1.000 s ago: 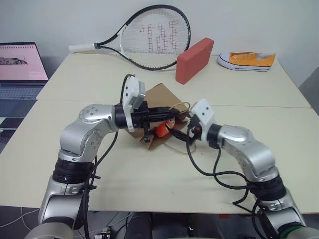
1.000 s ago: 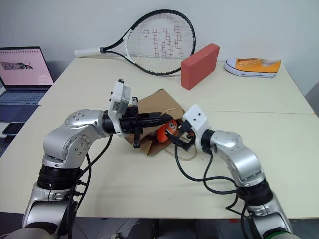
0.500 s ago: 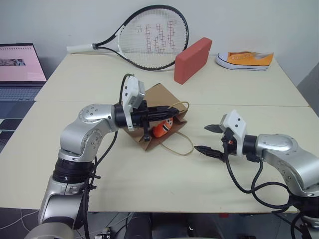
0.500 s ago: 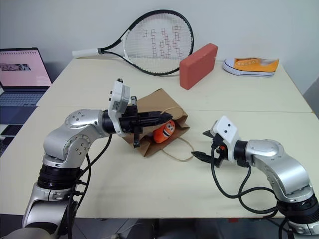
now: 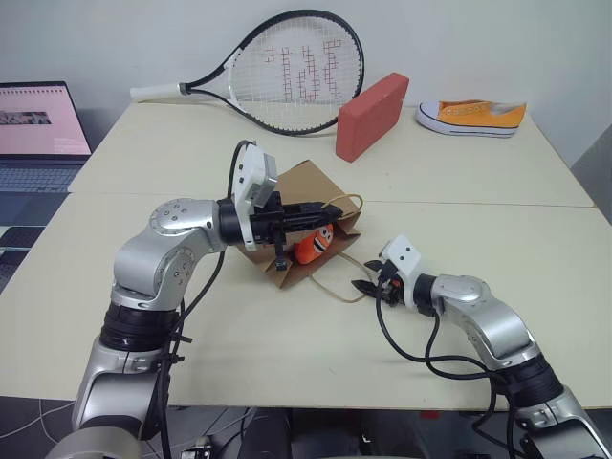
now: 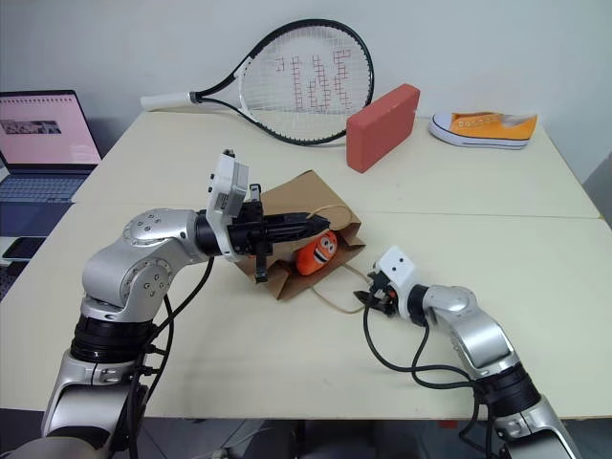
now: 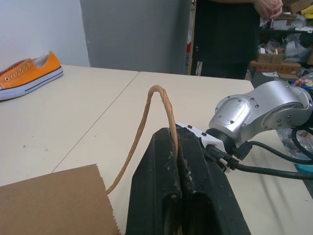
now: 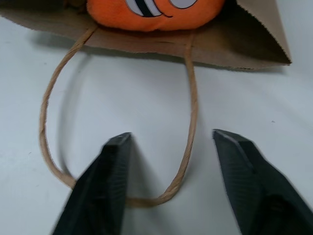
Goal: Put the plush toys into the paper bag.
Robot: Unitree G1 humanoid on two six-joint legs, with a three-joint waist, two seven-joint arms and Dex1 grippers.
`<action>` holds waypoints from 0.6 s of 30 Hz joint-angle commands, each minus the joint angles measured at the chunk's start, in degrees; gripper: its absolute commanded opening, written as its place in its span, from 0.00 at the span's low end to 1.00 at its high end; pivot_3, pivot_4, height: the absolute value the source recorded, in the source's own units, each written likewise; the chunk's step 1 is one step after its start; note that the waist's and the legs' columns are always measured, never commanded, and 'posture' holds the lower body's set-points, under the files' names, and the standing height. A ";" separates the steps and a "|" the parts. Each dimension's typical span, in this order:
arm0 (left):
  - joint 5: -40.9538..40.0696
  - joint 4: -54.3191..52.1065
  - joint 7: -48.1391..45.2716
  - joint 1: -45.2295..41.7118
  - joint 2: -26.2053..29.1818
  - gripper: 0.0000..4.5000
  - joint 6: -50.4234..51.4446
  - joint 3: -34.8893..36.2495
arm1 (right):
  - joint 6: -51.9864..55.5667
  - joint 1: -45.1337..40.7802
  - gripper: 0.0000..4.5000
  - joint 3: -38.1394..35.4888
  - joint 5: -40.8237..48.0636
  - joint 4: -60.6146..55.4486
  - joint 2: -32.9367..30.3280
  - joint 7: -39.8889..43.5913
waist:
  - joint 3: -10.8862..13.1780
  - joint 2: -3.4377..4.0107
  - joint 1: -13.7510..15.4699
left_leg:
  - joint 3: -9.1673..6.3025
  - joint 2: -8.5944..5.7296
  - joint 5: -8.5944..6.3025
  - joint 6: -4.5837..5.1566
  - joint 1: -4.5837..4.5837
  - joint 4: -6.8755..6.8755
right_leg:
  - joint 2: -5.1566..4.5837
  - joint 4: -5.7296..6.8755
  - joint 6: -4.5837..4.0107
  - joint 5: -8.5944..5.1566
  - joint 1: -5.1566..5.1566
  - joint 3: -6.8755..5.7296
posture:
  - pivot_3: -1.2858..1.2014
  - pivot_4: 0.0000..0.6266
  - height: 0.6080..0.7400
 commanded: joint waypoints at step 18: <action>-2.05 3.89 0.15 -7.83 1.44 0.00 -1.29 6.90 | 26.87 -7.33 0.01 -26.25 24.26 -10.10 1.64 -2.85 | 0.02 0.03 0.08 | -0.03 0.00 0.00 0.00 -0.01 -0.01 | 0.00 0.02 0.00 0.00 0.00 -0.03 | 0.52 0.24 1.00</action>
